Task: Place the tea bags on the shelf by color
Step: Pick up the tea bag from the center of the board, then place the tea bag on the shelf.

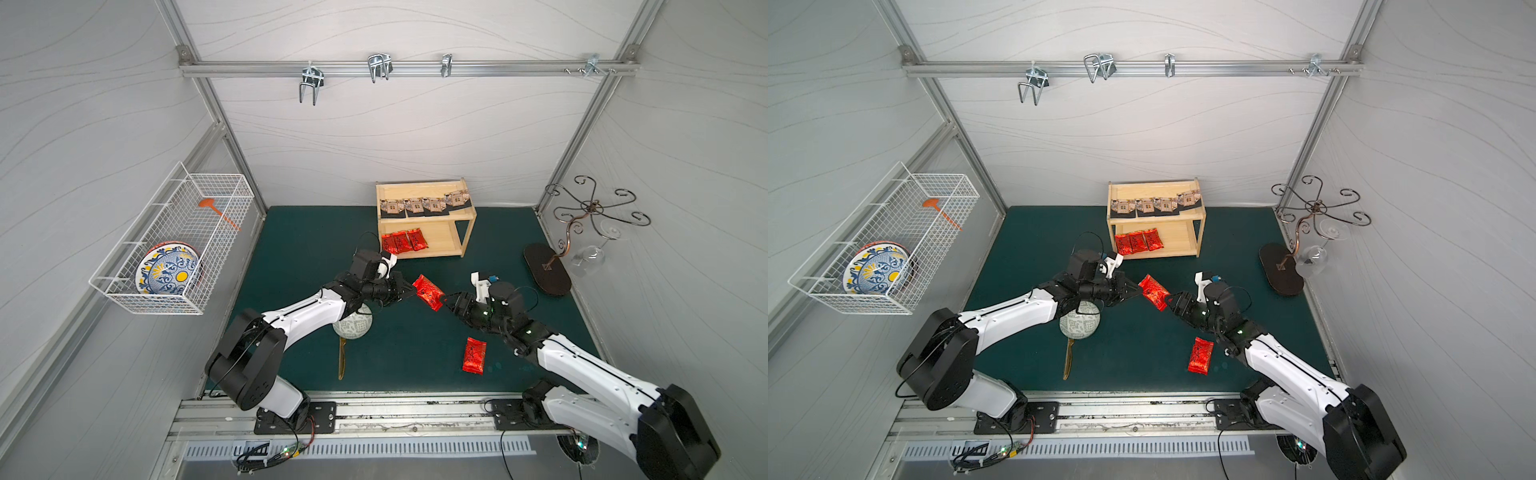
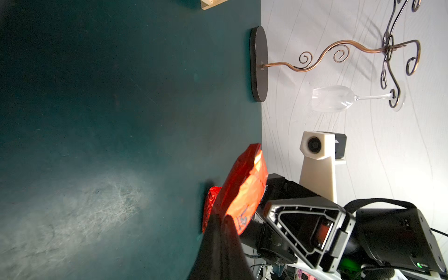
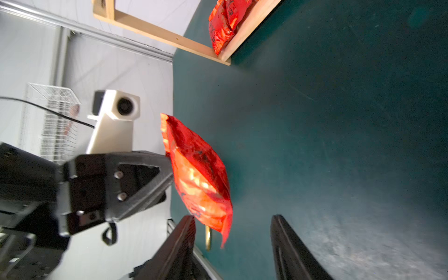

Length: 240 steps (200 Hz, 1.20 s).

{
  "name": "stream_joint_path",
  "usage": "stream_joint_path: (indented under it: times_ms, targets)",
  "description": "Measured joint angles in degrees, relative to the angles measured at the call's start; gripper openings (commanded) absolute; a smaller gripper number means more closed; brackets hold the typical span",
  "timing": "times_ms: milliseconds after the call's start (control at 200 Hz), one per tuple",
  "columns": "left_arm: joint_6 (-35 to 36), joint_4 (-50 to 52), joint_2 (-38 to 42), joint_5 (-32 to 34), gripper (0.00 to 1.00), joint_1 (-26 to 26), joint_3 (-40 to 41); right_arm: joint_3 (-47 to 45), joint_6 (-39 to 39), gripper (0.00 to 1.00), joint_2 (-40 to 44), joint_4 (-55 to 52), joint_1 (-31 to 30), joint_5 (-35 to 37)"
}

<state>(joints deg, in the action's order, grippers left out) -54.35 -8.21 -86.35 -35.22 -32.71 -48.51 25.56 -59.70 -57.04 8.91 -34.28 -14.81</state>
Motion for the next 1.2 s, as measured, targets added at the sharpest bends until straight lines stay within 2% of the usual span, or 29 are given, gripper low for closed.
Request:
stream_joint_path:
  times_ms: [155, 400, 555, 700, 800, 890, 1005, 1200]
  targets:
    - [-2.4, -2.5, 0.0, -0.8, 0.00, 0.1, 0.8, 0.0, -3.3, 0.29, -1.6, 4.4, 0.7, -3.3]
    - [-4.2, -5.0, 0.5, -1.6, 0.00, 0.8, 1.1, -0.2, -5.2, 0.08, -0.8, 7.0, 0.9, -4.5]
    - [-4.6, -5.9, 0.5, -1.9, 0.00, 0.9, 1.2, -0.3, -5.4, 0.00, -0.1, 7.1, 0.9, -4.6]
    - [-4.6, -5.7, 0.5, -1.9, 0.00, 0.9, 1.4, -0.3, -5.4, 0.00, -0.1, 7.0, 1.0, -4.6]
    - [-2.9, -3.5, 1.2, -1.7, 0.38, 1.3, 1.2, -0.3, -5.2, 0.00, -0.3, 6.5, 1.3, -4.2]
    - [0.3, 2.8, 2.7, -1.1, 0.58, 2.4, 0.0, 0.1, -5.0, 0.00, -2.1, 6.0, 2.5, -2.9]
    - [6.7, 12.2, 5.6, 1.1, 0.64, 4.5, -2.7, 2.9, -4.9, 0.00, -7.9, 5.9, 4.9, 1.0]
    - [14.8, 22.8, 9.0, 4.1, 0.65, 5.8, -6.0, 11.6, -4.8, 0.00, -20.5, 8.0, 6.5, 11.8]
